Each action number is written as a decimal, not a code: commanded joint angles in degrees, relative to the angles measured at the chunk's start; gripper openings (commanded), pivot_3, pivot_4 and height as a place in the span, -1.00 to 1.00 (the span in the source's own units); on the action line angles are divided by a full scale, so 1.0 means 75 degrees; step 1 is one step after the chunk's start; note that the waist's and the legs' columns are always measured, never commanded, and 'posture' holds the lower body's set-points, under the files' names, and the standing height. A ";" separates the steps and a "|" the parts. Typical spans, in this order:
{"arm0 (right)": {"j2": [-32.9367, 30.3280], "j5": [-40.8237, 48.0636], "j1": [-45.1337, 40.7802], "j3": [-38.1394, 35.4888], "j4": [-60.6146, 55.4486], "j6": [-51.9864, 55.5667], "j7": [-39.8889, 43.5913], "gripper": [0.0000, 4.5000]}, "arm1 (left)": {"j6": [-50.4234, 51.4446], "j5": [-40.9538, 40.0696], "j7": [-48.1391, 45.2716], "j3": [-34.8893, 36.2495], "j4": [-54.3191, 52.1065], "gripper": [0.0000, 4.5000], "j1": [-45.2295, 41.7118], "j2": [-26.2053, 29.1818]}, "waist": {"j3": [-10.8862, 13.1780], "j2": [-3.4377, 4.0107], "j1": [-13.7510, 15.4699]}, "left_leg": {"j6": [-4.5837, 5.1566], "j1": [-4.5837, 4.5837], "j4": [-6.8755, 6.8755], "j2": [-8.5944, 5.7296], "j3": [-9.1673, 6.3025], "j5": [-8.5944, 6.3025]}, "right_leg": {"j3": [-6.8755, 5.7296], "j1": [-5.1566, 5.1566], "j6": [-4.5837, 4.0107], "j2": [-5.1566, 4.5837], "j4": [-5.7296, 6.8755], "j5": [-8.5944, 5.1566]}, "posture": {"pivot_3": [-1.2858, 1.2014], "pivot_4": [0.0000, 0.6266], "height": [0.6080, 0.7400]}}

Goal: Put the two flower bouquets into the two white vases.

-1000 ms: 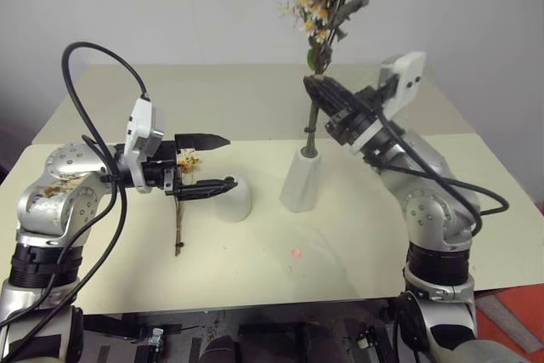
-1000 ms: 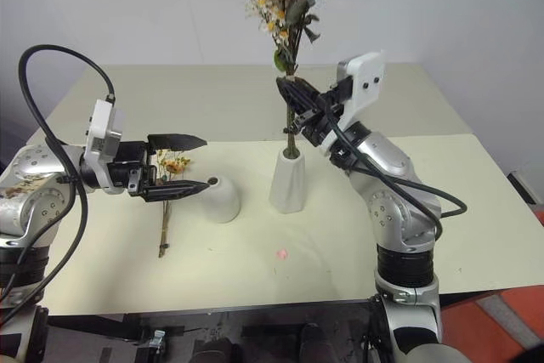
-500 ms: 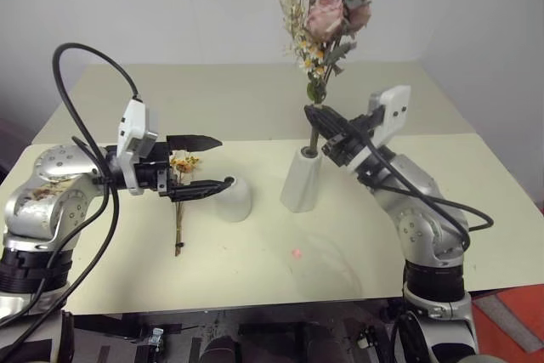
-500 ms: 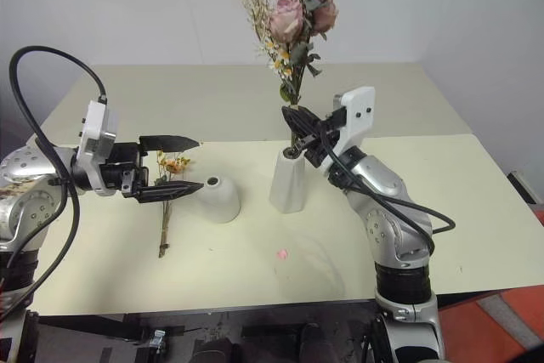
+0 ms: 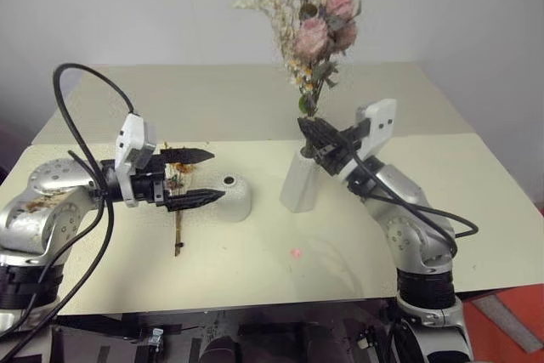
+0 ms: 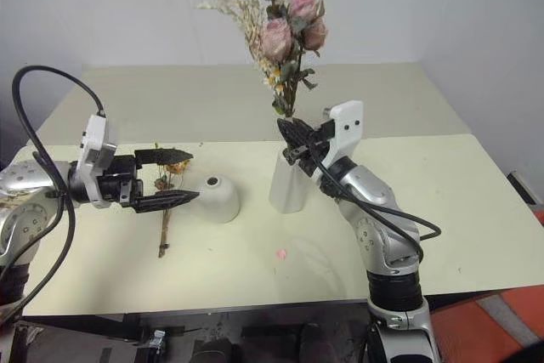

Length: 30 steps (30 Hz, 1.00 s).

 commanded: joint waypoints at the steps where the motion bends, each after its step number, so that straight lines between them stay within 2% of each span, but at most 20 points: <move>1: -0.0073 0.0074 0.0182 -0.0097 -0.0529 -0.0124 0.0022 -0.02 | 0.0313 0.0233 0.0790 0.0342 -0.0160 1.00 0.0075 0.0162 | 0.0000 0.0000 0.0019 | 0.0000 -0.0002 0.0000 -0.0001 0.0000 0.0000 | 0.0000 0.0000 0.0000 -0.0001 -0.0001 0.0000 | 0.03 -0.52 1.00; 4: -0.0353 0.0159 0.0362 -0.0273 -0.0733 -0.0059 0.0147 0.47 | 0.0482 0.0449 0.1270 0.0396 -0.0140 1.00 0.0137 0.0202 | 0.0000 0.0000 0.0023 | 0.0000 -0.0003 0.0001 -0.0002 -0.0001 0.0000 | -0.0002 0.0000 0.0000 -0.0003 -0.0001 0.0000 | 0.03 -0.52 1.00; 7: -0.1068 0.0504 0.0520 -0.0668 -0.1010 0.0213 0.0592 0.94 | 0.0749 0.0651 0.1579 0.0374 0.0144 1.00 -0.0085 0.0379 | 0.0000 0.0000 0.0024 | 0.0000 -0.0002 0.0000 -0.0002 -0.0002 0.0000 | -0.0003 0.0000 0.0000 -0.0002 -0.0001 0.0000 | 0.03 -0.52 1.00; 8: -0.1345 0.0576 0.0576 -0.0761 -0.1088 0.0275 0.0764 0.99 | 0.0959 0.0680 0.1705 0.0352 0.0193 1.00 -0.0184 0.0444 | 0.0001 0.0000 0.0032 | 0.0000 0.0000 -0.0001 -0.0001 -0.0001 0.0000 | -0.0003 0.0001 0.0000 -0.0001 -0.0001 0.0000 | 0.03 -0.52 1.00; 9: -0.1523 0.0623 0.0610 -0.0801 -0.1129 0.0303 0.0858 0.99 | 0.1110 0.0687 0.1791 0.0334 0.0208 1.00 -0.0248 0.0483 | 0.0000 -0.0001 0.0031 | 0.0000 -0.0003 0.0000 -0.0002 -0.0001 0.0000 | -0.0003 0.0001 0.0001 -0.0002 -0.0004 0.0000 | 0.03 -0.52 1.00; 14: -0.3666 0.1785 0.0815 -0.1499 -0.1507 0.1369 0.2430 0.99 | 0.3232 0.0749 0.2147 -0.0508 0.0006 1.00 -0.0745 0.1218 | 0.0002 -0.0003 0.0024 | 0.0001 -0.0002 -0.0003 -0.0002 -0.0002 -0.0001 | -0.0002 0.0004 0.0003 -0.0001 -0.0009 -0.0002 | 0.03 -0.52 1.00; 18: -0.5231 0.2397 0.0920 -0.2056 -0.1463 0.1618 0.3816 0.99 | 0.5608 0.0847 0.3026 -0.1423 -0.0317 1.00 -0.1491 0.1178 | 0.0004 -0.0009 0.0037 | 0.0002 0.0004 0.0004 -0.0004 -0.0002 -0.0001 | 0.0000 0.0014 0.0011 -0.0001 -0.0031 -0.0008 | 0.03 -0.52 1.00; 20: -0.5597 0.2592 0.0971 -0.2185 -0.1411 0.1567 0.4241 0.99 | 0.5815 0.0936 0.3111 -0.1812 -0.0671 1.00 -0.1415 0.1306 | 0.0003 -0.0011 0.0013 | 0.0003 0.0012 0.0005 -0.0002 -0.0002 -0.0002 | 0.0001 0.0023 0.0014 0.0002 -0.0044 -0.0009 | 0.03 -0.52 1.00; 24: -0.5916 0.2709 0.1024 -0.2163 -0.1344 0.1530 0.4615 0.99 | 0.6388 0.0953 0.3379 -0.2101 -0.0615 1.00 -0.1523 0.1008 | 0.0004 -0.0012 -0.0005 | 0.0004 0.0018 0.0001 0.0000 0.0003 -0.0003 | 0.0012 0.0022 0.0012 0.0007 -0.0044 -0.0008 | 0.03 -0.52 1.00; 30: -0.6400 0.2864 0.1294 -0.2288 -0.1403 0.1411 0.5521 0.99 | 0.6922 0.1674 0.4340 -0.3048 0.0245 1.00 -0.2178 0.0126 | 0.0004 -0.0018 0.0165 | 0.0004 0.0011 0.0016 -0.0008 0.0001 -0.0002 | 0.0008 0.0025 0.0011 -0.0001 -0.0041 -0.0008 | 0.03 -0.52 1.00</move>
